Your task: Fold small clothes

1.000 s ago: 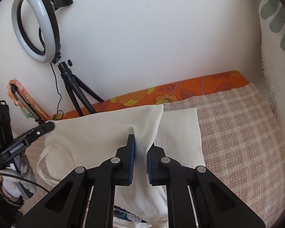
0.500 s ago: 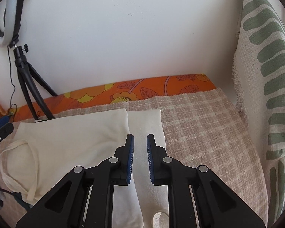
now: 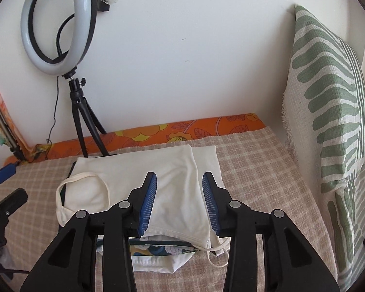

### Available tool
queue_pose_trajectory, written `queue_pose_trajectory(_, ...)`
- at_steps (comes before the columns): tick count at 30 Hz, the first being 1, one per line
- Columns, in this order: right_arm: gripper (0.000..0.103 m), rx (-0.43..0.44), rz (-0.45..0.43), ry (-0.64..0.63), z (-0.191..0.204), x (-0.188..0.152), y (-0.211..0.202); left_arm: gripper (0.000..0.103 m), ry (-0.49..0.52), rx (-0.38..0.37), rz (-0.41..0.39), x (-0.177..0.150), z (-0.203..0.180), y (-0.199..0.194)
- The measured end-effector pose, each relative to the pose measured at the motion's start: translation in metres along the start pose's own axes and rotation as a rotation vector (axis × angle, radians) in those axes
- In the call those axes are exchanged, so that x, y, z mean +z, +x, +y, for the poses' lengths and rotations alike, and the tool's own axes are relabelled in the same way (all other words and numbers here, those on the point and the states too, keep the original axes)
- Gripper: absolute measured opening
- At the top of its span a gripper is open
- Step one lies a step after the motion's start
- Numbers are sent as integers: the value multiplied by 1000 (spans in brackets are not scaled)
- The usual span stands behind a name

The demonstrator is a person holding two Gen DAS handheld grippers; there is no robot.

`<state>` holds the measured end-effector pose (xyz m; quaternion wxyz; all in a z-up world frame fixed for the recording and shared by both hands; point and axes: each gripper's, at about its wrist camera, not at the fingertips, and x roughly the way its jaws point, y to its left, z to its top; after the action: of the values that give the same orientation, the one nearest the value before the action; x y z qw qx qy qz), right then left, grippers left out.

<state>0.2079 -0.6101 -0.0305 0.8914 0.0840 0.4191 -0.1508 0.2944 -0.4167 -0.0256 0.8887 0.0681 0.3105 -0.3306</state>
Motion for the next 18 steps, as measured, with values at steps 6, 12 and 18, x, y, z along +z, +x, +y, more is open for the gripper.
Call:
queue_pose_trajectory(6,39,-10,-38,20,24,-17,-44,91,-1,-27,-15,-17,3,-50)
queue_pose_trajectory(12,47,-42,-67,16,60,-48,-82,98,2,-28,-39,-44,12,-96)
queue_pose_trajectory(18,53,-20,-95,22,94,-82,-113,103,29,-6,-65,-70,18,-133)
